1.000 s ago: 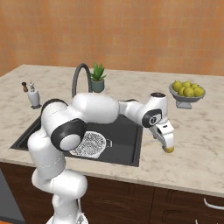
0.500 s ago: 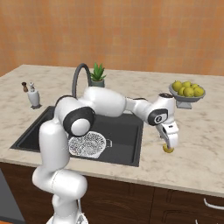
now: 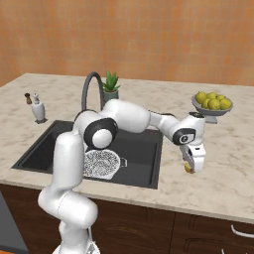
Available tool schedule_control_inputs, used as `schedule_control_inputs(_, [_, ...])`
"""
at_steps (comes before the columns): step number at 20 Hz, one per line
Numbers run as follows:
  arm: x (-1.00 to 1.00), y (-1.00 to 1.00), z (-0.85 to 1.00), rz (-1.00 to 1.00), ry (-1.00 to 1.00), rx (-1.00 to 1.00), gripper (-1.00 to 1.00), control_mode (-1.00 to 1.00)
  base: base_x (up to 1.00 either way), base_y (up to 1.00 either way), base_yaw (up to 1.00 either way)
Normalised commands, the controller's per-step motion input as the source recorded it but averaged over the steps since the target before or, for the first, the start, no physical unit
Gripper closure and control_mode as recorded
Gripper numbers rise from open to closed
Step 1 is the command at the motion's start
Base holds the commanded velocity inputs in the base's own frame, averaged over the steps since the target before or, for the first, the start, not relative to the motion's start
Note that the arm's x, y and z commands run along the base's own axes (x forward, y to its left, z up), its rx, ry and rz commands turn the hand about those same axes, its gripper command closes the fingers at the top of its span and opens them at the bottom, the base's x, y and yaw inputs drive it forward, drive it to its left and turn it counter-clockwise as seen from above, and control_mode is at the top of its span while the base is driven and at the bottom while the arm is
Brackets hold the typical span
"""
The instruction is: Put the colander in the sink, put the kiwi in the colander, and turn on the sink faucet and pour water over the colander.
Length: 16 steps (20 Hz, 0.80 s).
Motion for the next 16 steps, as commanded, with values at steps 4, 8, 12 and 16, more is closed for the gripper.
schedule_control_inputs(4, [0.23,-0.02,-0.24,0.0,0.0,0.06,-1.0,-1.0,0.0,0.0,0.0])
schedule_control_inputs(8, [0.24,-0.1,-0.22,0.0,0.0,0.01,-1.0,-1.0,0.0,0.0,0.0])
schedule_control_inputs(12, [0.27,-0.13,-0.24,0.0,0.0,0.0,-1.0,-1.0,0.0,0.0,0.0])
schedule_control_inputs(16, [0.09,-0.12,-0.22,0.0,0.0,0.0,-1.0,-1.0,0.0,0.0,0.0])
